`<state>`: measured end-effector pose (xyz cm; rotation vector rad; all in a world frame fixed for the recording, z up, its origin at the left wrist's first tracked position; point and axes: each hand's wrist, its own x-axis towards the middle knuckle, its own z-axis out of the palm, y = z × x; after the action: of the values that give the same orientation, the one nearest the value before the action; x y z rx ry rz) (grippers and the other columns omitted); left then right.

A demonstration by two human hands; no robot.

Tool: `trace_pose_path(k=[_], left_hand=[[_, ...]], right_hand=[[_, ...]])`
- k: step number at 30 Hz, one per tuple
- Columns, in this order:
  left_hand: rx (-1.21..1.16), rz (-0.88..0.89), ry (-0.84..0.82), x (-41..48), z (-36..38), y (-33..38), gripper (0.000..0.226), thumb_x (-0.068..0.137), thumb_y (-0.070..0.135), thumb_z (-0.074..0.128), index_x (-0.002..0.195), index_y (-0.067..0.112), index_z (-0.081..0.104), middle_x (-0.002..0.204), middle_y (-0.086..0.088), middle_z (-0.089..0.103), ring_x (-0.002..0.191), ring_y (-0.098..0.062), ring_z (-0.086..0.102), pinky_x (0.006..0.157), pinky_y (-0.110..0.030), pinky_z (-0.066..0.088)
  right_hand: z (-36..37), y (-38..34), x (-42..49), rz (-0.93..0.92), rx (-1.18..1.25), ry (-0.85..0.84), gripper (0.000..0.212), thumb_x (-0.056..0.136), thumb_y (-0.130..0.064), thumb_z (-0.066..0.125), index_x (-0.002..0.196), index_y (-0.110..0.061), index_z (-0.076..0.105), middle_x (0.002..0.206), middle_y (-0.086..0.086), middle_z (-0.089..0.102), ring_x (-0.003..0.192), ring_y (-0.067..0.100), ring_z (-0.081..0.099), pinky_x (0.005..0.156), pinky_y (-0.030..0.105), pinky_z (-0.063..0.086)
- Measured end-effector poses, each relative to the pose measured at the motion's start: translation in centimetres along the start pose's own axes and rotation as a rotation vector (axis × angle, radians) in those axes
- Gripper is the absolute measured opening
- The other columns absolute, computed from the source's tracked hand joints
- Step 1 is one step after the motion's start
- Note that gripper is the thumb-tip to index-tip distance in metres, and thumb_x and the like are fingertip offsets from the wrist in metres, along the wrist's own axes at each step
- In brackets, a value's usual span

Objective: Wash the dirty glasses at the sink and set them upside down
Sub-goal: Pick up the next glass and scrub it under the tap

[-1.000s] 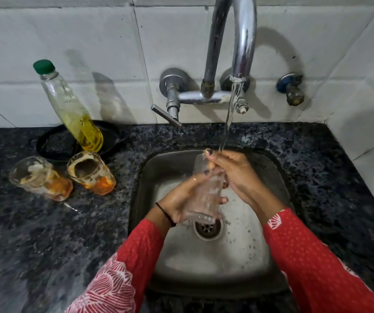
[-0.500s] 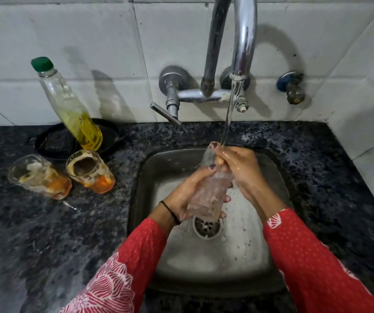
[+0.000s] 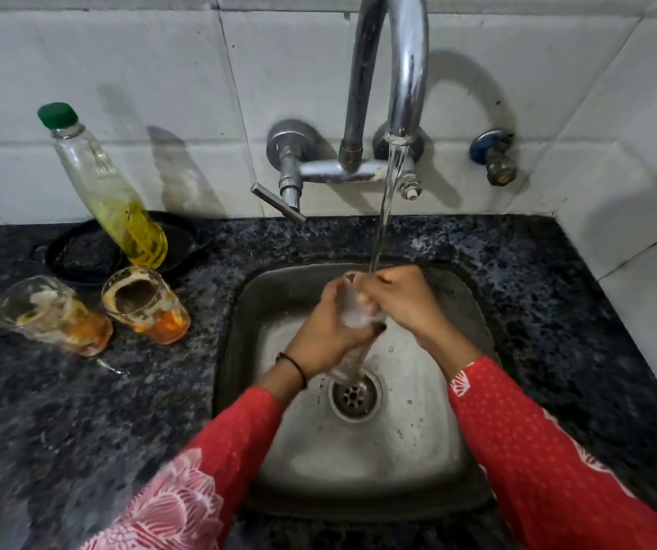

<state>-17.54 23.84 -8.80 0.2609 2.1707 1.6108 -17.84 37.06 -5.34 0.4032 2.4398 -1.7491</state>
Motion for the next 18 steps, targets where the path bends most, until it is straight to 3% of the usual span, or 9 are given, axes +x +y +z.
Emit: trace_pose_path(k=[2, 3, 6, 8, 9, 12, 14, 16, 18], left_hand=[[0.221, 0.119, 0.14, -0.3, 0.6, -0.2, 0.089, 0.072, 0.026, 0.078, 0.142, 0.022, 0.024, 0.134, 0.002, 0.044, 0.114, -0.014, 0.052, 0.091, -0.027, 0.048], [0.121, 0.089, 0.104, -0.3, 0.5, -0.1, 0.088, 0.072, 0.023, 0.078, 0.142, 0.022, 0.025, 0.132, 0.003, 0.047, 0.113, -0.013, 0.053, 0.091, -0.026, 0.049], [-0.594, -0.162, -0.175, -0.9, -1.0, 0.7, 0.065, 0.074, 0.022, 0.071, 0.132, 0.015, 0.043, 0.116, -0.006, 0.062, 0.096, -0.025, 0.065, 0.078, -0.041, 0.058], [-0.697, -0.224, -0.285, -1.1, -1.5, 0.8, 0.055, 0.075, 0.027, 0.069, 0.124, 0.013, 0.051, 0.11, -0.011, 0.064, 0.088, -0.032, 0.066, 0.071, -0.049, 0.058], [-0.541, -0.181, -0.245, -1.2, -1.2, 1.1, 0.054, 0.073, 0.029, 0.072, 0.121, 0.014, 0.052, 0.11, -0.011, 0.064, 0.09, -0.031, 0.064, 0.077, -0.052, 0.056], [0.385, 0.013, 0.029, -1.2, 0.2, 1.2, 0.077, 0.072, 0.031, 0.076, 0.133, 0.018, 0.032, 0.128, -0.009, 0.053, 0.103, -0.026, 0.06, 0.086, -0.042, 0.052], [0.527, 0.124, 0.144, -1.5, 0.4, 1.3, 0.087, 0.071, 0.031, 0.076, 0.14, 0.023, 0.024, 0.134, -0.005, 0.047, 0.111, -0.023, 0.057, 0.087, -0.035, 0.051], [0.203, 0.084, 0.054, -1.4, -0.5, 1.7, 0.077, 0.072, 0.028, 0.077, 0.135, 0.025, 0.033, 0.128, 0.0, 0.053, 0.11, -0.015, 0.058, 0.091, -0.031, 0.049], [-0.317, -0.108, -0.114, -1.1, -1.7, 1.8, 0.062, 0.07, 0.028, 0.076, 0.124, 0.021, 0.047, 0.12, -0.003, 0.06, 0.1, -0.02, 0.064, 0.087, -0.04, 0.053]], right_hand=[[0.1, -0.3, 0.0, -0.006, -0.044, -0.032, 0.027, 0.088, -0.023, 0.064, 0.065, -0.009, 0.067, 0.06, 0.006, 0.065, 0.054, 0.013, 0.06, 0.06, 0.021, 0.049], [0.0, -0.3, -0.1, -0.012, 0.028, -0.027, 0.025, 0.087, -0.022, 0.065, 0.066, -0.009, 0.068, 0.061, 0.005, 0.066, 0.055, 0.014, 0.061, 0.061, 0.024, 0.049], [-0.5, -0.1, -0.5, 0.008, 0.439, -0.035, 0.016, 0.085, -0.015, 0.066, 0.07, -0.01, 0.07, 0.059, 0.002, 0.064, 0.054, 0.012, 0.055, 0.062, 0.026, 0.047], [-0.6, 0.0, -0.6, 0.016, 0.517, -0.054, 0.016, 0.085, -0.014, 0.066, 0.073, -0.006, 0.069, 0.061, 0.005, 0.061, 0.057, 0.014, 0.053, 0.064, 0.028, 0.046], [-0.6, -0.1, -0.5, 0.012, 0.403, -0.046, 0.019, 0.086, -0.015, 0.066, 0.069, -0.006, 0.067, 0.06, 0.005, 0.061, 0.055, 0.013, 0.054, 0.062, 0.027, 0.046], [-0.1, -0.5, -0.3, 0.0, 0.021, -0.019, 0.028, 0.086, -0.018, 0.065, 0.061, -0.006, 0.065, 0.053, 0.005, 0.062, 0.046, 0.011, 0.055, 0.055, 0.021, 0.046], [-0.1, -0.4, -0.4, 0.023, 0.115, -0.023, 0.023, 0.086, -0.018, 0.067, 0.068, -0.003, 0.069, 0.052, 0.001, 0.064, 0.047, 0.01, 0.056, 0.057, 0.021, 0.047], [-0.7, -0.1, -0.6, 0.031, 0.345, 0.016, 0.015, 0.086, -0.015, 0.067, 0.077, -0.005, 0.072, 0.053, -0.001, 0.063, 0.05, 0.011, 0.054, 0.057, 0.023, 0.045], [-1.1, 0.2, -0.7, 0.021, 0.557, 0.025, 0.015, 0.088, -0.01, 0.062, 0.077, -0.009, 0.072, 0.052, -0.003, 0.06, 0.048, 0.007, 0.05, 0.053, 0.017, 0.042]])
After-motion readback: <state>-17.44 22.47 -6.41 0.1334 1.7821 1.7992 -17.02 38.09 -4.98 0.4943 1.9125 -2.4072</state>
